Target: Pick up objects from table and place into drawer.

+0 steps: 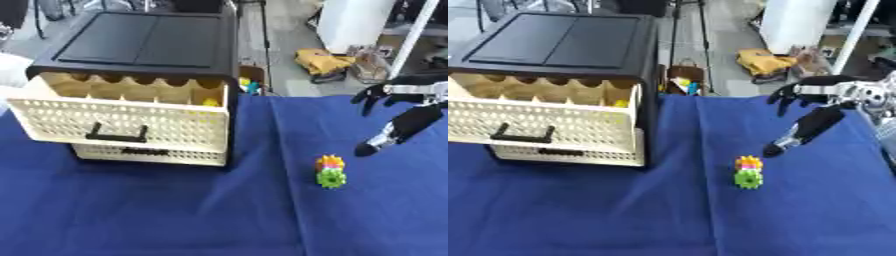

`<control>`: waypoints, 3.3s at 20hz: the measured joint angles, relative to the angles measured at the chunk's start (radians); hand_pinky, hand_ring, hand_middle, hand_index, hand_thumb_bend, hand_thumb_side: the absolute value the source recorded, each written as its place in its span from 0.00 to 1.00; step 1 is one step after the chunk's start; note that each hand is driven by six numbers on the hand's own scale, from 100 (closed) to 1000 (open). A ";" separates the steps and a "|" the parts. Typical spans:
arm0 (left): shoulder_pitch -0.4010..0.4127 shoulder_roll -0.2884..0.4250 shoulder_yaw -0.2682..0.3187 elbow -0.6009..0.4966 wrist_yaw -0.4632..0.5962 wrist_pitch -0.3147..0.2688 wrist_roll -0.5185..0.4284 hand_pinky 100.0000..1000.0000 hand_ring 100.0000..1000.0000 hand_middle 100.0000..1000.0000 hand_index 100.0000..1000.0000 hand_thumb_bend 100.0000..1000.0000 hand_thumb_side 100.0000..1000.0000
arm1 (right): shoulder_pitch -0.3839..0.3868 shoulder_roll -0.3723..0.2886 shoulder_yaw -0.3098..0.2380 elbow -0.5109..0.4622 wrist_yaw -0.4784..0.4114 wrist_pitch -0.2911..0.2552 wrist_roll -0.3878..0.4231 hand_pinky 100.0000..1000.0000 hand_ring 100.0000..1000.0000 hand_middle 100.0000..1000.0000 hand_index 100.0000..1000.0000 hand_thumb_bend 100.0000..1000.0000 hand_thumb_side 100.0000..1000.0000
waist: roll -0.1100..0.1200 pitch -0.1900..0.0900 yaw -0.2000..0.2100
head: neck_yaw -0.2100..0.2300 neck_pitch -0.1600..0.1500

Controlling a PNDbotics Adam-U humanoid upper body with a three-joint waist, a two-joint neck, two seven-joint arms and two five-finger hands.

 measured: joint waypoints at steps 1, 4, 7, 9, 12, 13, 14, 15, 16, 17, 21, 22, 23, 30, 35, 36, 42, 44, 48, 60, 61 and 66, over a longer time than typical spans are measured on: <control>0.000 0.000 0.000 0.000 0.000 0.000 0.000 0.16 0.37 0.48 0.81 0.33 0.98 | 0.004 0.004 0.002 0.000 0.001 0.000 0.002 0.92 0.98 0.71 0.94 0.87 0.43 | 0.000 0.000 0.001 | -0.002 0.000; -0.001 -0.003 0.000 0.000 0.000 0.000 -0.001 0.16 0.37 0.48 0.81 0.32 0.98 | 0.007 0.018 0.009 0.000 0.004 -0.001 0.008 0.93 0.98 0.71 0.94 0.87 0.41 | 0.002 0.001 0.004 | -0.006 0.000; -0.001 -0.009 0.000 0.000 0.000 0.000 -0.002 0.16 0.37 0.48 0.81 0.32 0.98 | 0.015 0.031 0.020 0.002 0.004 -0.004 0.011 0.93 0.98 0.70 0.93 0.87 0.42 | 0.002 0.003 0.006 | -0.008 0.000; -0.001 -0.009 0.000 0.000 0.000 0.000 -0.002 0.16 0.37 0.48 0.81 0.32 0.98 | 0.017 0.037 0.024 0.003 0.005 -0.004 0.011 0.93 0.98 0.70 0.93 0.87 0.42 | 0.003 0.006 0.006 | -0.010 0.000; -0.001 -0.009 -0.001 0.000 0.000 0.000 -0.003 0.16 0.37 0.48 0.80 0.32 0.98 | 0.024 0.045 0.024 0.003 0.008 -0.004 0.011 0.92 0.98 0.70 0.93 0.87 0.42 | 0.003 0.007 0.006 | -0.012 0.001; -0.001 -0.009 -0.001 0.000 0.000 0.000 -0.003 0.16 0.37 0.48 0.80 0.32 0.98 | 0.025 0.046 0.024 0.003 0.011 -0.004 0.011 0.92 0.98 0.70 0.92 0.87 0.42 | 0.003 0.007 0.006 | -0.012 0.001; -0.001 -0.010 -0.001 0.000 0.000 0.000 -0.003 0.16 0.37 0.48 0.80 0.32 0.98 | 0.028 0.047 0.024 0.002 0.014 -0.004 0.011 0.92 0.98 0.70 0.92 0.87 0.41 | 0.003 0.007 0.006 | -0.012 0.001; -0.001 -0.011 -0.001 0.000 0.000 0.000 -0.003 0.16 0.37 0.48 0.80 0.32 0.98 | 0.032 0.049 0.024 0.002 0.016 -0.004 0.011 0.92 0.98 0.70 0.91 0.86 0.41 | 0.003 0.007 0.006 | -0.012 0.001; -0.001 -0.013 -0.001 0.000 0.000 0.000 -0.003 0.16 0.37 0.48 0.80 0.32 0.98 | 0.034 0.051 0.024 0.001 0.021 -0.004 0.011 0.92 0.98 0.70 0.91 0.85 0.41 | 0.003 0.007 0.006 | -0.013 0.001; -0.001 -0.016 -0.001 0.000 0.000 0.000 -0.003 0.16 0.37 0.48 0.80 0.32 0.98 | 0.037 0.054 0.024 0.000 0.027 -0.004 0.011 0.92 0.97 0.70 0.91 0.85 0.41 | 0.003 0.008 0.006 | -0.013 0.001; -0.001 -0.017 -0.004 0.000 0.000 0.000 -0.004 0.16 0.37 0.47 0.80 0.31 0.98 | 0.043 0.055 0.030 -0.001 0.054 -0.006 0.010 0.92 0.97 0.70 0.90 0.81 0.41 | 0.003 0.009 0.009 | -0.014 0.001; -0.001 -0.017 -0.004 0.000 0.000 0.000 -0.004 0.16 0.37 0.47 0.80 0.31 0.98 | 0.043 0.056 0.030 -0.001 0.058 -0.007 0.009 0.92 0.97 0.70 0.90 0.81 0.41 | 0.003 0.009 0.011 | -0.014 0.001; -0.001 -0.017 -0.005 0.000 0.000 0.000 -0.004 0.16 0.37 0.47 0.80 0.31 0.98 | 0.045 0.057 0.030 -0.001 0.063 -0.008 0.009 0.91 0.97 0.70 0.90 0.81 0.41 | 0.003 0.009 0.012 | -0.014 0.001; -0.001 -0.020 -0.006 0.000 0.000 0.000 -0.004 0.16 0.37 0.47 0.80 0.31 0.98 | 0.059 0.063 0.033 -0.001 0.086 -0.009 0.007 0.91 0.97 0.68 0.89 0.82 0.40 | 0.002 0.011 0.016 | -0.017 0.001; -0.002 -0.026 -0.006 0.000 0.000 0.001 -0.004 0.16 0.37 0.47 0.80 0.31 0.98 | 0.069 0.064 0.037 0.000 0.087 -0.008 0.008 0.91 0.97 0.67 0.87 0.80 0.39 | 0.001 0.013 0.018 | -0.018 0.001; -0.002 -0.026 -0.006 0.000 0.000 0.001 -0.004 0.16 0.37 0.47 0.80 0.31 0.98 | 0.072 0.064 0.039 0.001 0.088 -0.007 0.009 0.91 0.97 0.67 0.87 0.79 0.39 | 0.001 0.013 0.018 | -0.018 0.001; -0.002 -0.026 -0.006 0.000 0.000 0.002 -0.003 0.15 0.37 0.47 0.80 0.30 0.98 | 0.082 0.067 0.042 0.010 0.102 -0.003 0.008 0.91 0.97 0.66 0.86 0.77 0.39 | 0.001 0.014 0.019 | -0.021 0.001; -0.002 -0.027 -0.006 0.000 0.000 0.002 -0.002 0.15 0.37 0.47 0.80 0.30 0.98 | 0.085 0.067 0.042 0.011 0.108 -0.002 0.005 0.91 0.96 0.64 0.85 0.76 0.38 | 0.003 0.014 0.020 | -0.021 0.001; -0.002 -0.034 -0.006 0.000 0.001 0.001 -0.001 0.15 0.37 0.47 0.79 0.30 0.98 | 0.090 0.067 0.042 0.016 0.112 -0.001 -0.001 0.90 0.96 0.62 0.84 0.74 0.38 | 0.006 0.015 0.020 | -0.021 0.001; -0.002 -0.044 -0.006 0.000 0.008 0.002 0.006 0.15 0.36 0.47 0.79 0.28 0.98 | 0.104 0.080 0.039 0.035 0.117 0.017 -0.057 0.88 0.94 0.55 0.79 0.69 0.42 | 0.010 0.019 0.024 | -0.027 0.001; -0.002 -0.044 -0.006 0.000 0.008 0.002 0.007 0.14 0.36 0.47 0.79 0.28 0.98 | 0.104 0.081 0.039 0.035 0.117 0.020 -0.065 0.88 0.94 0.55 0.78 0.68 0.42 | 0.010 0.019 0.025 | -0.027 0.001; -0.001 -0.050 -0.006 0.000 0.008 0.001 0.010 0.14 0.36 0.47 0.79 0.28 0.98 | 0.112 0.087 0.038 0.036 0.118 0.029 -0.090 0.88 0.94 0.55 0.77 0.65 0.38 | 0.013 0.021 0.027 | -0.029 0.001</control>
